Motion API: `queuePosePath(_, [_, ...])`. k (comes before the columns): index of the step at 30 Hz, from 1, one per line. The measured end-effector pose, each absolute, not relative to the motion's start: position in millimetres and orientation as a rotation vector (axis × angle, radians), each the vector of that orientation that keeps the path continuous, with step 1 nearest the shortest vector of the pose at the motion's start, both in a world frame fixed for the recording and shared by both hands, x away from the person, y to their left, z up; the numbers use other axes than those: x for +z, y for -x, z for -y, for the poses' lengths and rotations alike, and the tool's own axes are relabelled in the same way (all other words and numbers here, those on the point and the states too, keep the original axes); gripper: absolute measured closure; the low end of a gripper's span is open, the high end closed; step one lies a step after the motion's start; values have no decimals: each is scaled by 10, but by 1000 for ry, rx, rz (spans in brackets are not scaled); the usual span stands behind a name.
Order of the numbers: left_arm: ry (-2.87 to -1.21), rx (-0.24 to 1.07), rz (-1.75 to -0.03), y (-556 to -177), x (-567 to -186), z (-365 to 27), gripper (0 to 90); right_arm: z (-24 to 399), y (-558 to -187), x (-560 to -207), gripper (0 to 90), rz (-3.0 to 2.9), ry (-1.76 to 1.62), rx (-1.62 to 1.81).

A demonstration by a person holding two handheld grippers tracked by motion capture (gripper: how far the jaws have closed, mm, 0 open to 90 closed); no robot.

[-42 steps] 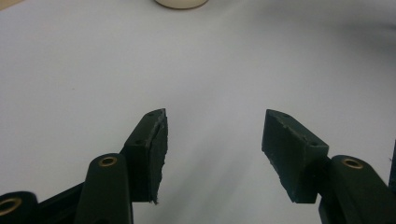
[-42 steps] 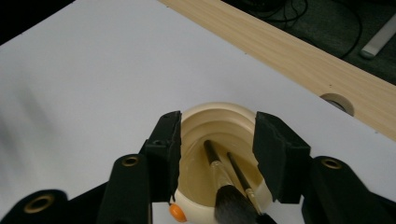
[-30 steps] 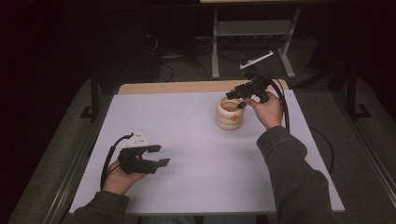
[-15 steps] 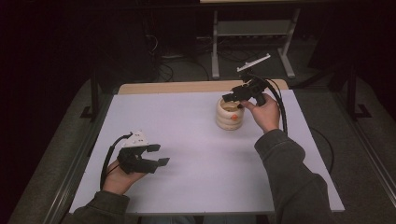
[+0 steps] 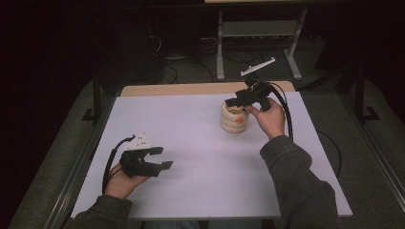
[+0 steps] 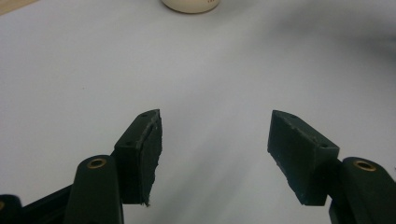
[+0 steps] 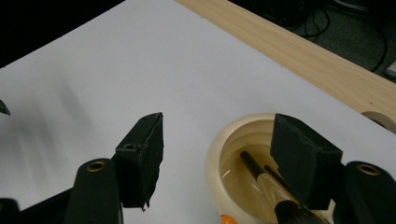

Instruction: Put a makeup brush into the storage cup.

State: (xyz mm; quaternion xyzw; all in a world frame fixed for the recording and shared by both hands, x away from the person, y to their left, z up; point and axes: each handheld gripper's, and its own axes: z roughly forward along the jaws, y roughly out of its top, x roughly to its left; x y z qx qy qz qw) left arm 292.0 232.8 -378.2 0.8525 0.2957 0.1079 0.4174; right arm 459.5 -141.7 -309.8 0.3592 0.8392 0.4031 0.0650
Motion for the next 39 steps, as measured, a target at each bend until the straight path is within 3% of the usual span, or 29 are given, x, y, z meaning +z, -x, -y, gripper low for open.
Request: queuePosePath(39, [-2129, 285, -753, -2917, -3773, -2344, 339, 1414, -4298, -3341, 311, -2584, -1040, 1256])
